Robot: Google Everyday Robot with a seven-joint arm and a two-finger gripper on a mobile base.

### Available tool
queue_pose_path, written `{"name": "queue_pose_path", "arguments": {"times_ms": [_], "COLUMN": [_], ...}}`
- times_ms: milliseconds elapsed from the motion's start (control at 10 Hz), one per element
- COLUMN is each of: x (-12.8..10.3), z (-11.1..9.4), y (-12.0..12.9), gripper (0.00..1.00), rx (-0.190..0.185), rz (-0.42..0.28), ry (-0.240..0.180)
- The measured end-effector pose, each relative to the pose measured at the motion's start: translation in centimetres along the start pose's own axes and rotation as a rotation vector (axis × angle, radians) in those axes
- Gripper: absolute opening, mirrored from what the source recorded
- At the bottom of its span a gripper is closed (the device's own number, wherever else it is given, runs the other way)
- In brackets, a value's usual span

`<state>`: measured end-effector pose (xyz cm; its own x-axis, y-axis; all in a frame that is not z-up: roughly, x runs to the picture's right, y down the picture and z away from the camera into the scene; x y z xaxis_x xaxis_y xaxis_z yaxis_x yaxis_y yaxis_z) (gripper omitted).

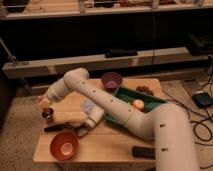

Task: Place pepper in metal cup

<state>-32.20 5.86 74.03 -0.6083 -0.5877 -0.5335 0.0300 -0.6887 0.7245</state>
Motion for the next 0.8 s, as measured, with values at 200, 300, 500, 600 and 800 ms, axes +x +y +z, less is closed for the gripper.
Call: {"name": "queue_pose_path", "arguments": {"times_ms": [200,300,500,600,800], "x": [-0.1,-0.4,-0.9,-1.1,-1.2], "z": [0.8,0.9,1.2,1.3,1.4], "y": [-0.2,0.0,0.2,0.3,0.4], "gripper": [0.0,0.0,0.02,0.08,0.28], "rx": [0.013,0.014,0.014,0.013,0.01], "rz": [-0.008,-0.008,-0.008,-0.008,-0.01], "ry": [-0.007,-0.011,-0.022,-0.03,-0.043]}}
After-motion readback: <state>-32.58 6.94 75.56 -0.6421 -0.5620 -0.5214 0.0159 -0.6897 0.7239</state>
